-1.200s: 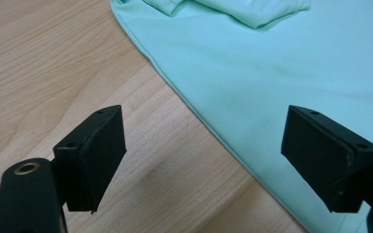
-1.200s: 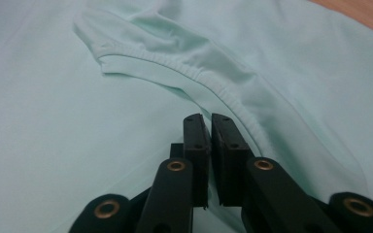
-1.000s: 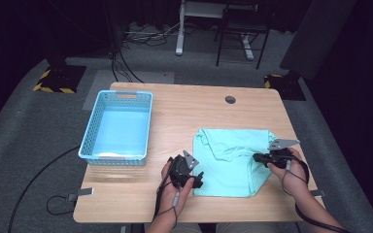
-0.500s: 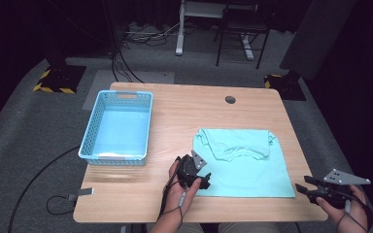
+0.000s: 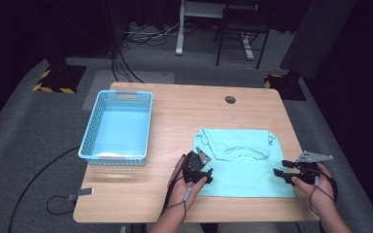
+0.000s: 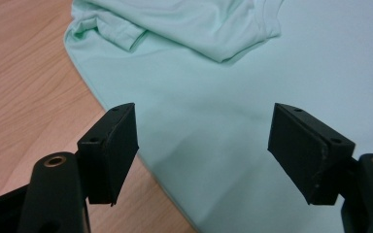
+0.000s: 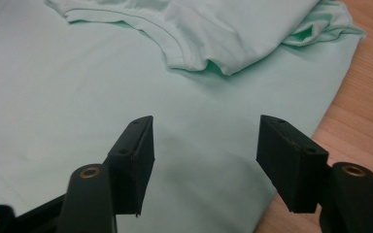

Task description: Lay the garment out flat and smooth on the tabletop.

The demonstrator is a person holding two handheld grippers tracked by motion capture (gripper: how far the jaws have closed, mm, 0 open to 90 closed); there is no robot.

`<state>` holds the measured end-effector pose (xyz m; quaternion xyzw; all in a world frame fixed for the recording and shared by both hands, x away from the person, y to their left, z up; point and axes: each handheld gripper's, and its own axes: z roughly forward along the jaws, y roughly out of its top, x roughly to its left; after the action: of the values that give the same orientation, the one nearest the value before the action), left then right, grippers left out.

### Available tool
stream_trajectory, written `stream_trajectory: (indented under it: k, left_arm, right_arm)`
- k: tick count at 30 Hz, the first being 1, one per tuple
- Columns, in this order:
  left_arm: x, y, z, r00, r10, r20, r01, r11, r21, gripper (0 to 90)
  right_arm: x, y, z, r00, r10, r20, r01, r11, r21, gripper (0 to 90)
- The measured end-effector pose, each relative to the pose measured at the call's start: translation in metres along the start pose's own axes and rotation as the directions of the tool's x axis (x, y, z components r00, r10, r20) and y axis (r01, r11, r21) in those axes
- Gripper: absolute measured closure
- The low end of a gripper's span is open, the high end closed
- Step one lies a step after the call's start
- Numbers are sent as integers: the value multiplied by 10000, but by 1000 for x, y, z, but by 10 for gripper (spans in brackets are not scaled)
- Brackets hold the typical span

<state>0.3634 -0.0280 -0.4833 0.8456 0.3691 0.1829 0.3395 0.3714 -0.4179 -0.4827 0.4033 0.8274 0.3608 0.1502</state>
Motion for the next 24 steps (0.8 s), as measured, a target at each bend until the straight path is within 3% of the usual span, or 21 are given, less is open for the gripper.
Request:
stream_trajectory:
  k: [5,7,8,12,14,18,21,24]
  left_arm:
    - [-3,7,14,9997,113,215,-119,9995,302,275]
    - [-5,5,18,9993,251,281,-270,9972,704,294]
    - [-6,3,18,9990,241,373,-263,9979,594,299]
    - [-9,-6,11,9973,-60,731,15,9981,621,303]
    - [-14,-13,6,9968,-19,794,-19,9989,475,303]
    - [-34,-25,-13,9923,412,1168,-505,9957,777,312]
    - [-42,-29,-24,9920,767,1002,-834,9944,648,346]
    - [-38,-23,-26,9938,479,1003,-521,9978,398,316]
  right_arm:
    - [-9,-1,15,10000,-32,-87,33,9999,136,362]
    - [-10,-2,18,9995,-285,-96,286,9995,122,360]
    - [-9,-3,17,9992,-393,-92,394,9992,118,360]
    - [-4,-12,12,9983,-578,-37,578,9983,-37,360]
    - [2,-18,6,9980,-630,-90,630,9980,-72,361]
    - [23,-35,-11,9973,-719,-168,720,9974,33,366]
    - [34,-40,-24,9945,-904,-534,919,9954,267,442]
    - [32,-34,-27,9961,-811,-361,799,9962,-333,415]
